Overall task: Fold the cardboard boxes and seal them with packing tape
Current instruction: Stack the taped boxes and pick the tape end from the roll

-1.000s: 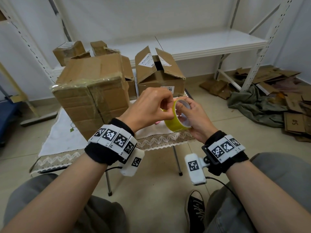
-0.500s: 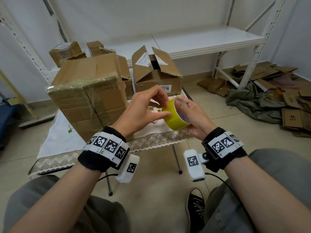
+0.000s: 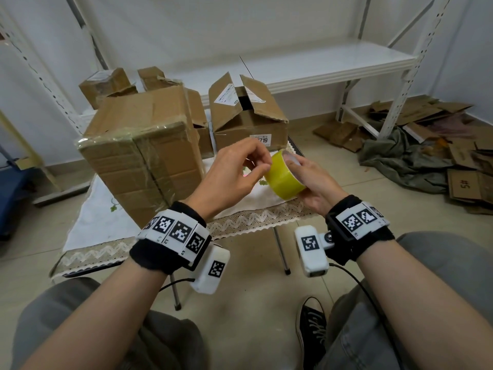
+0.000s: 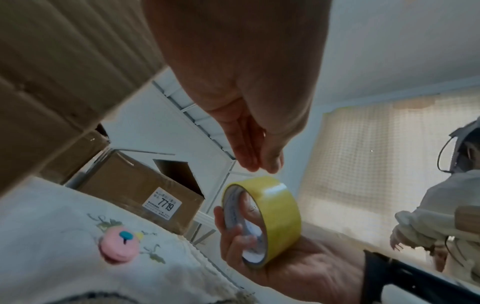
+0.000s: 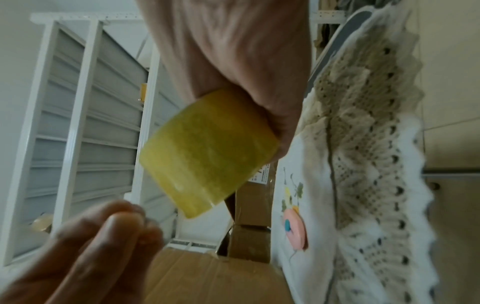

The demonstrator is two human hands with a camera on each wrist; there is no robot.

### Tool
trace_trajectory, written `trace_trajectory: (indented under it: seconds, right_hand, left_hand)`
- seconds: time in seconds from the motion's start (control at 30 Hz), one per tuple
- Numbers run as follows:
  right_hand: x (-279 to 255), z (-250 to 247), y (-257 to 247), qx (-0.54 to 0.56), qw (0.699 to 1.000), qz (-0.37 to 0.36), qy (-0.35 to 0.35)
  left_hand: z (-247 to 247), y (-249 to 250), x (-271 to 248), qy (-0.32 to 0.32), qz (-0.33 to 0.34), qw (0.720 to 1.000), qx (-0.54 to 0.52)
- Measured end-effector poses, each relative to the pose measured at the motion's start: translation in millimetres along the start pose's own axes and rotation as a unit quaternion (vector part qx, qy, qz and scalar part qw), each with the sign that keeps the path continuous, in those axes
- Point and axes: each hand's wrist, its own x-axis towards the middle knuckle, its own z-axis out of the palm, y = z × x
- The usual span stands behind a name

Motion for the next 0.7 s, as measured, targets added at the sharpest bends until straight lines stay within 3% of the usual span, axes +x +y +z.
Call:
trace_trajectory:
  seconds: [0.2,0.33,0.53,0.7]
  right_hand:
    - [-5.8,1.2,-9.3,0.069,0.995,-0.035,-0.068]
    - [-16.8,-0.4,-17.6,0.024,0.988,-0.093,-0.122]
    - [-28.3,20.5,-50.0,-0.009,0.971,-0.199,-0.13]
    - [-57.0,79.3,-107.7,-0.105,0.945,-0.269,-0.156]
  left_hand:
    - [-8.7,1.6,22.6,0.094,-0.106,0.989,-0.03]
    - [-21.6,13.4,40.6,0.13,-0.151,0.979,-0.042]
    - [-58.7,51.5,42.5,0.157,-0.124,0.979,-0.033]
    - [-126.6,74.6,15.6,0.219,-0.12,0.96,-0.124]
